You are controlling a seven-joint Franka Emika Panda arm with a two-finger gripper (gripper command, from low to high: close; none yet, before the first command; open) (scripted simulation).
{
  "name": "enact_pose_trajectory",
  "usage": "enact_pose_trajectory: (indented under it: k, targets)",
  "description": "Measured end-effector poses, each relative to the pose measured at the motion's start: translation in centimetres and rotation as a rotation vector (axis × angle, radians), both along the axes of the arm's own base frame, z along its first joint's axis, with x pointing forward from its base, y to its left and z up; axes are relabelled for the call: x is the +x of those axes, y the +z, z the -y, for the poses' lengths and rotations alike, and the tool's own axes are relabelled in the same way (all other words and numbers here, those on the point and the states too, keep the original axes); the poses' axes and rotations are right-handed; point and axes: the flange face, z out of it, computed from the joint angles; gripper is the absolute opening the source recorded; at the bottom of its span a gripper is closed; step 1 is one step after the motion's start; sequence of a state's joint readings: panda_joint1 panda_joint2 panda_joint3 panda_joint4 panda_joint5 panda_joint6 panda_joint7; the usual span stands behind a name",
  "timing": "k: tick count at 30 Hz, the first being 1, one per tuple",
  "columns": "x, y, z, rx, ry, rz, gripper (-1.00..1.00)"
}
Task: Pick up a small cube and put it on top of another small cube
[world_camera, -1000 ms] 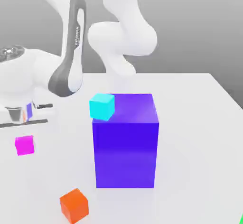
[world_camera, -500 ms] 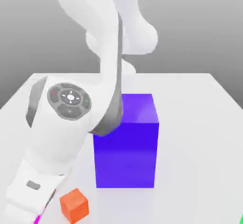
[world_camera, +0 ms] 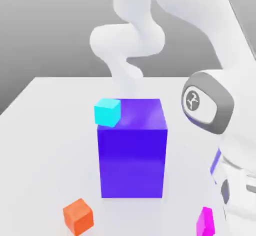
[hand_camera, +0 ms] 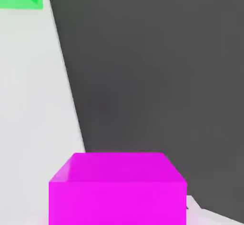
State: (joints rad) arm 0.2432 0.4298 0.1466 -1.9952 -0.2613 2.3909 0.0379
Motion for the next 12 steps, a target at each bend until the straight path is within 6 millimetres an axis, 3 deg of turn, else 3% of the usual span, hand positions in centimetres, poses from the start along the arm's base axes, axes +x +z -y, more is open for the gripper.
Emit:
enact_pose_trajectory:
  k: [4, 6, 8, 9, 12]
  targets:
    - [-2.9, 0.4, -6.9, 0.085, -0.077, -0.016, -1.0]
    - [-3.5, -1.4, -7.6, 0.109, -0.125, -0.023, -1.0]
    - [-3.6, -4.5, -7.8, 0.114, -0.137, -0.025, -1.0]
    - [-3.7, -5.7, -7.8, 0.115, -0.139, -0.025, 1.0]
    - [-3.7, -5.7, -7.8, 0.115, -0.139, -0.025, 1.0]
